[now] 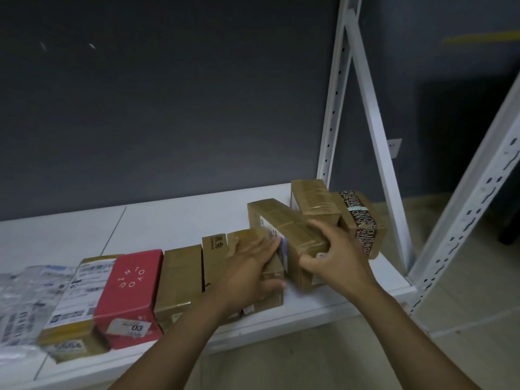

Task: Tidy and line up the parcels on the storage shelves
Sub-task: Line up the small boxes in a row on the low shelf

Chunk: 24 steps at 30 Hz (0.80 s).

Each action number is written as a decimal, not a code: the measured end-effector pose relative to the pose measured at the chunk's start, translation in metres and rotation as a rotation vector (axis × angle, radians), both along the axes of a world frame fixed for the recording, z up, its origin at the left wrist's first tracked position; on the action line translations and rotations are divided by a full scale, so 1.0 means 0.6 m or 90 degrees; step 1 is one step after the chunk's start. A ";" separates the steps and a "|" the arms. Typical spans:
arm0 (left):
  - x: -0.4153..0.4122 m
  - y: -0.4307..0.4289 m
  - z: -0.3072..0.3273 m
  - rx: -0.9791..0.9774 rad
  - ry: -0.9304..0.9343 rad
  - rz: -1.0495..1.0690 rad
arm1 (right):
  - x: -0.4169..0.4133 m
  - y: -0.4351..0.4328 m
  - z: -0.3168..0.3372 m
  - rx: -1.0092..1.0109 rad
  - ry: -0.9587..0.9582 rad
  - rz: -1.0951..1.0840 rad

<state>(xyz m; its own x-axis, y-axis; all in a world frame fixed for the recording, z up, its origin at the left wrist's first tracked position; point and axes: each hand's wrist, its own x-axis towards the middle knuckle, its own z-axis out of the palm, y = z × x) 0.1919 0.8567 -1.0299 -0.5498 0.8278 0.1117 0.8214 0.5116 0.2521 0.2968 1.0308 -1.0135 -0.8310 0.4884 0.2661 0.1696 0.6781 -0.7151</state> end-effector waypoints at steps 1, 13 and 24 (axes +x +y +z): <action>-0.005 -0.005 -0.002 -0.043 0.025 0.015 | 0.000 0.001 -0.010 0.011 -0.008 0.011; -0.039 -0.048 -0.007 -0.071 -0.059 0.003 | -0.005 0.009 -0.076 0.065 -0.130 0.125; -0.026 -0.039 0.014 -0.090 0.026 0.046 | -0.006 0.005 -0.093 0.141 -0.116 0.210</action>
<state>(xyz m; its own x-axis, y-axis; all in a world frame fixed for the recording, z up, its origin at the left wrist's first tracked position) 0.1765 0.8336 -1.0212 -0.6060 0.7952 0.0201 0.7892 0.5977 0.1412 0.2929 1.0341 -1.0696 -0.9761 0.1374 0.1684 0.0292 0.8507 -0.5249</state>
